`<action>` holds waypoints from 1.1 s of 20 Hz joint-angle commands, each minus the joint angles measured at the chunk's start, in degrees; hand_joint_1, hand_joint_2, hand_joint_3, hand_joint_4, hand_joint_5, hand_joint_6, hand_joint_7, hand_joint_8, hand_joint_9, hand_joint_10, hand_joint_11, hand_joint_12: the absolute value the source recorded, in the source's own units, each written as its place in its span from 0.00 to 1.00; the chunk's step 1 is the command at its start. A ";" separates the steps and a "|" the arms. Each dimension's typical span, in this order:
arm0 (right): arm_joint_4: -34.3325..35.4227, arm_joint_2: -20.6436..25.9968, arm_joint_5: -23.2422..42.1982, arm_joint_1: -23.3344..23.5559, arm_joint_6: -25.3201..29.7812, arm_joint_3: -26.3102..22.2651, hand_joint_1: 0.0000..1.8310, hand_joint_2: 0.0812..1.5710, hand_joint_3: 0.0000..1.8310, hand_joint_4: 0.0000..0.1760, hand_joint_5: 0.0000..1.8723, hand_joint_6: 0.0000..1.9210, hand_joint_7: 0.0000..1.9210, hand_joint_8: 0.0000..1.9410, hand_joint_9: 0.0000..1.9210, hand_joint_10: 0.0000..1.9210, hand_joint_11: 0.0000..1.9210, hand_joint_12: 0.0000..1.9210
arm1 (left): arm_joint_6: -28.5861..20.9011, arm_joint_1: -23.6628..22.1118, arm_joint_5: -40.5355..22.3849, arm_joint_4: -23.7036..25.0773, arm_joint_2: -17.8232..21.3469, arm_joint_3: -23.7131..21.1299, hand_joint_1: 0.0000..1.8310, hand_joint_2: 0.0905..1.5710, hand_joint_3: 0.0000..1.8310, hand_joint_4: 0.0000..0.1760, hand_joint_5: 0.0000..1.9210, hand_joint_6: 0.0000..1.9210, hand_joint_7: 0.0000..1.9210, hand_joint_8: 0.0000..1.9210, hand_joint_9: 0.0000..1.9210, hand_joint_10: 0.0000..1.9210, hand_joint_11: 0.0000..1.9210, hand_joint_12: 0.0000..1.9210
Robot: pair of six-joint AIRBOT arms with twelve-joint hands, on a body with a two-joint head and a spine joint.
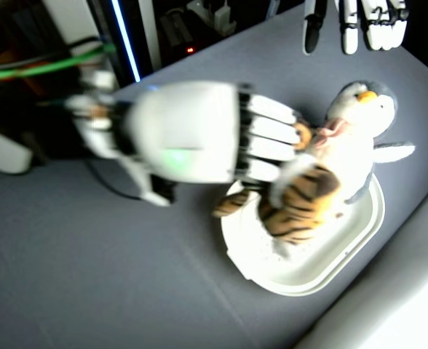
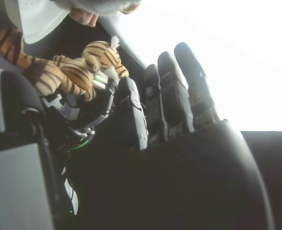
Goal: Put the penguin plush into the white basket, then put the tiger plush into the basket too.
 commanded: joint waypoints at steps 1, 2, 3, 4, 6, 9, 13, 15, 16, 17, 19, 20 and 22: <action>2.89 0.67 4.06 0.61 0.19 0.59 0.45 0.62 0.00 0.65 0.13 0.03 0.11 0.03 0.09 0.04 0.01 0.28 | -0.15 -0.82 -6.45 0.71 -0.01 0.11 0.58 0.59 0.00 0.61 0.18 0.00 0.14 0.00 0.15 0.00 0.00 0.52; 3.15 0.68 3.43 0.61 0.19 0.64 0.35 0.62 0.00 0.93 0.04 0.01 0.04 0.00 0.02 0.01 0.00 0.09 | -0.34 -0.78 -6.64 0.75 0.01 0.07 0.60 0.59 0.00 0.62 0.18 0.00 0.13 0.00 0.14 0.00 0.00 0.51; 3.52 0.68 3.17 0.60 0.20 0.50 0.31 0.64 0.00 0.77 0.01 0.00 0.02 0.00 0.00 0.00 0.00 0.02 | -0.71 -0.50 -6.93 0.75 0.03 0.04 0.62 0.59 0.00 0.51 0.18 0.00 0.13 0.00 0.13 0.00 0.00 0.51; 3.70 0.70 3.13 0.52 0.20 0.21 0.30 0.65 0.01 0.70 0.00 0.00 0.00 0.00 0.00 0.00 0.00 0.00 | -1.02 -0.24 -7.28 0.71 0.08 -0.02 0.62 0.58 0.00 0.51 0.18 0.00 0.13 0.00 0.12 0.00 0.00 0.51; 4.24 1.94 5.23 -1.43 0.64 -1.78 0.28 0.66 0.01 0.76 0.01 0.00 0.00 0.00 0.00 0.00 0.00 0.00 | -1.49 0.62 -8.49 0.54 0.51 -0.53 0.63 0.57 0.00 0.52 0.19 0.00 0.13 0.00 0.12 0.00 0.00 0.53; 11.95 6.00 21.42 -12.53 4.86 -7.36 0.32 0.72 0.01 0.69 0.03 0.00 0.02 0.00 0.00 0.00 0.00 0.00 | -5.12 2.95 -11.47 0.23 0.64 -0.75 0.57 0.60 0.01 0.34 0.18 0.00 0.12 0.00 0.13 0.00 0.00 0.49; 22.60 9.75 45.86 -26.85 7.75 -15.10 0.32 0.73 0.00 0.40 0.10 0.00 0.12 0.00 0.10 0.01 0.07 0.03 | -13.94 8.33 -20.85 -0.95 0.86 -0.84 0.47 0.62 0.01 0.39 0.08 0.00 0.08 0.01 0.09 0.01 0.00 0.35; 24.12 10.17 51.11 -29.21 7.74 -16.35 0.39 0.72 0.00 0.21 0.15 0.00 0.18 0.01 0.17 0.01 0.12 0.05 | -16.56 9.92 -24.56 -1.42 0.57 -0.62 0.38 0.63 0.01 0.07 0.08 0.00 0.10 0.01 0.10 0.01 0.00 0.40; 24.20 10.39 52.88 -29.60 7.70 -16.89 0.42 0.74 0.00 0.23 0.16 0.00 0.21 0.00 0.21 0.01 0.14 0.06 | -17.90 10.30 -26.01 -1.41 0.39 -0.43 0.29 0.66 0.01 0.07 0.10 0.00 0.11 0.01 0.12 0.01 0.00 0.43; 24.09 10.74 54.86 -29.74 7.25 -17.51 0.37 0.79 0.00 0.26 0.15 0.00 0.23 0.00 0.24 0.01 0.17 0.06 | -19.00 10.34 -27.05 -1.02 0.19 -0.19 0.24 0.72 0.01 0.00 0.12 0.00 0.18 0.01 0.19 0.01 0.00 0.52; 23.26 11.47 55.25 -29.76 6.00 -19.25 0.45 0.77 0.00 0.20 0.09 0.00 0.26 0.00 0.30 0.01 0.23 0.08 | -19.79 10.32 -29.85 -0.43 0.01 -0.10 0.07 0.86 0.00 0.00 0.16 0.01 0.20 0.00 0.22 0.00 0.01 0.37; 21.42 11.68 55.27 -29.46 4.22 -20.35 0.42 0.78 0.00 0.05 0.16 0.01 0.25 0.00 0.28 0.00 0.20 0.06 | -20.58 10.05 -30.64 -0.32 0.08 -0.13 0.09 0.86 0.00 0.00 0.30 0.06 0.22 0.01 0.23 0.00 0.01 0.35; 19.18 13.35 55.30 -27.24 2.28 -21.67 0.49 0.70 0.00 0.41 0.34 0.01 0.14 0.00 0.11 0.00 0.02 0.01 | -19.98 8.09 -30.67 0.59 0.23 -0.20 0.01 0.90 0.01 0.92 0.22 0.01 0.10 0.00 0.06 0.00 0.00 0.01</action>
